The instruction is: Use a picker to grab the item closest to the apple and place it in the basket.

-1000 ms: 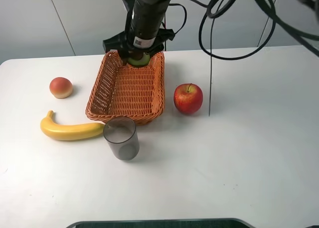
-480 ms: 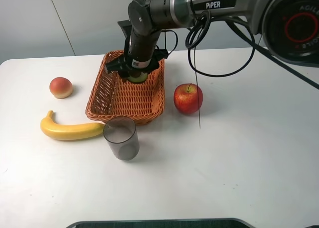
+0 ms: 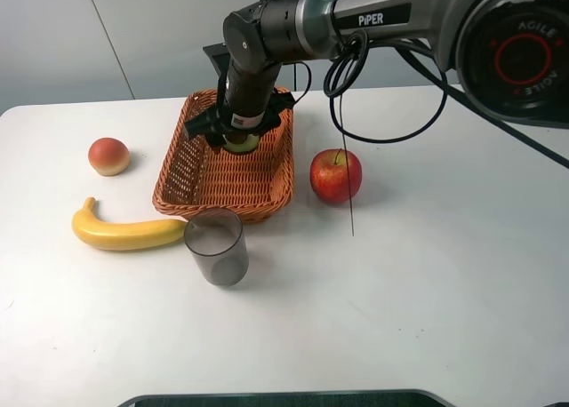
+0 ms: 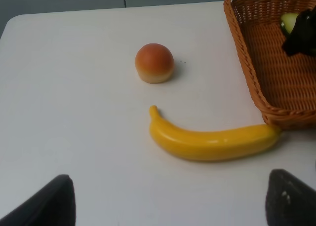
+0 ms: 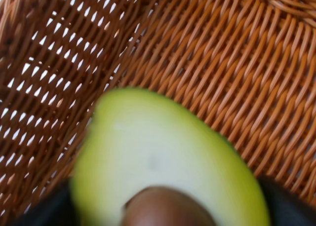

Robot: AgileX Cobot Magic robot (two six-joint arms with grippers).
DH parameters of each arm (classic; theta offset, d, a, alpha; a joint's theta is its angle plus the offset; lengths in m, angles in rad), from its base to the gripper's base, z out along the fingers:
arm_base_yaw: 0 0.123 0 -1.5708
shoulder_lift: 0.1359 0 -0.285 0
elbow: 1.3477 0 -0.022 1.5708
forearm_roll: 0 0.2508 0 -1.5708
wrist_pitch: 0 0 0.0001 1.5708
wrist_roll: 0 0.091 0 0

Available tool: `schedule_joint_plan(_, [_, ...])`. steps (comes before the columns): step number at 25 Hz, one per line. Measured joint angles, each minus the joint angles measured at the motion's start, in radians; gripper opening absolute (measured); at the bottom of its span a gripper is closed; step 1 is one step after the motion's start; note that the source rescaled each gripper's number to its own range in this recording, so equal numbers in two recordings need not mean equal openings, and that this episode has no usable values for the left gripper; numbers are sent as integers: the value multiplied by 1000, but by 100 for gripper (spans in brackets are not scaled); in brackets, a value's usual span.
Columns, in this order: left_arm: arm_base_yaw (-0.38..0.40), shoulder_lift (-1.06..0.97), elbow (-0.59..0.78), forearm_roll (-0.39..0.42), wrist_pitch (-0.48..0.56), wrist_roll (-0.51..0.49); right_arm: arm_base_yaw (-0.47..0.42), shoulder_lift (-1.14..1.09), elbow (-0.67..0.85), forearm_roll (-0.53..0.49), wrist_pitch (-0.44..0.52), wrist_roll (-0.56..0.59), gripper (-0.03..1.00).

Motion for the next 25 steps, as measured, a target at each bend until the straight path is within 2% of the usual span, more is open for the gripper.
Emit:
schedule_joint_plan(2, [0, 0, 0, 0, 0, 0, 0, -2, 0, -2, 11, -15, 86])
schedule_joint_plan(4, [0, 0, 0, 0, 0, 0, 0, -9, 0, -2, 19, -34, 97])
schedule_joint_plan(11, [0, 0, 0, 0, 0, 0, 0, -92, 0, 30, 59, -62, 100])
schedule_joint_plan(17, [0, 0, 0, 0, 0, 0, -26, -199, 5, 56, 191, -88, 100])
schedule_joint_plan(20, [0, 0, 0, 0, 0, 0, -67, -267, 61, 56, 222, -92, 100])
schedule_joint_plan(25, [0, 0, 0, 0, 0, 0, -153, -424, 247, 56, 222, -92, 100])
